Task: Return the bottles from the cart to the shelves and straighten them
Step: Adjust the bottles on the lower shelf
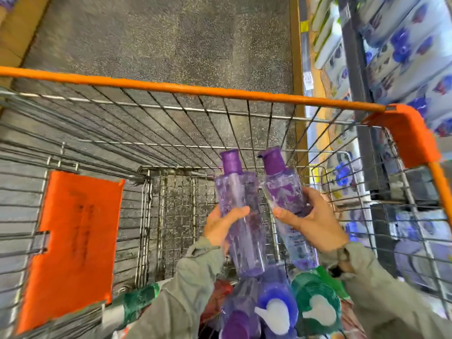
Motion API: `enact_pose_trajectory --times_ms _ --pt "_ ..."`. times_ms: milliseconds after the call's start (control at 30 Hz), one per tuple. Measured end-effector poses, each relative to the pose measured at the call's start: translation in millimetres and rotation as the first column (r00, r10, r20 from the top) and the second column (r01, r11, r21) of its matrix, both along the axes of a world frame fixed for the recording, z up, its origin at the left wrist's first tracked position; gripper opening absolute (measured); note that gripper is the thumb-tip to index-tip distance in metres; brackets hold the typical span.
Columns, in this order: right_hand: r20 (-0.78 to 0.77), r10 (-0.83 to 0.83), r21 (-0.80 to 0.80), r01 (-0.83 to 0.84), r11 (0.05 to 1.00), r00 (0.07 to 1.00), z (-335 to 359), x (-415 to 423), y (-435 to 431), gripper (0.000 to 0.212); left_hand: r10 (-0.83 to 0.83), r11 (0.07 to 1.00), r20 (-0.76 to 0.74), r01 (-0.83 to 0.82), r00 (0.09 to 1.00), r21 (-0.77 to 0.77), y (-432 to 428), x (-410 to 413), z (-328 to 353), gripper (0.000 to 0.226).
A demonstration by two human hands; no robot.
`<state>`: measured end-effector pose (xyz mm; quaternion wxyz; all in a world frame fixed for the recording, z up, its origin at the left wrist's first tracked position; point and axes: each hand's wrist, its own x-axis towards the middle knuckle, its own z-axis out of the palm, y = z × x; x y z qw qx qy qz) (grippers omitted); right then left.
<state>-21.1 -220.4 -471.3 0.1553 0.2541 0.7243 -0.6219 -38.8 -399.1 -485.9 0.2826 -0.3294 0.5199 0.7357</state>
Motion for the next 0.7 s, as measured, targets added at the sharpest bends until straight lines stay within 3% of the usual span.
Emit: enact_pose_trajectory --times_ms 67,100,333,500,600,700 --pt "-0.012 -0.01 -0.011 0.009 1.0 1.0 3 0 -4 0.068 0.027 1.0 0.007 -0.027 1.0 -0.005 -2 3 0 0.109" --pt "-0.016 -0.016 -0.016 0.016 1.0 1.0 4 0 -5 0.067 0.03 1.0 -0.001 -0.03 1.0 0.007 -3 3 -5 0.115" --pt "-0.036 -0.031 -0.02 0.031 0.999 0.999 4 2 -5 0.06 0.046 0.999 -0.062 -0.045 0.997 0.017 -5 2 -4 0.089" --pt "-0.028 -0.043 -0.008 0.042 0.999 0.999 2 9 2 0.078 0.026 1.0 -0.069 -0.025 0.997 0.01 -6 -1 0 0.066" --pt "-0.031 -0.032 0.014 0.032 0.999 0.999 3 11 5 0.071 0.058 0.985 -0.095 -0.041 0.994 0.17 -4 -1 -2 0.054" --pt "-0.025 -0.036 0.02 0.037 0.999 0.999 2 12 9 0.077 0.118 0.974 -0.119 -0.091 0.986 0.208 4 -2 2 0.037"
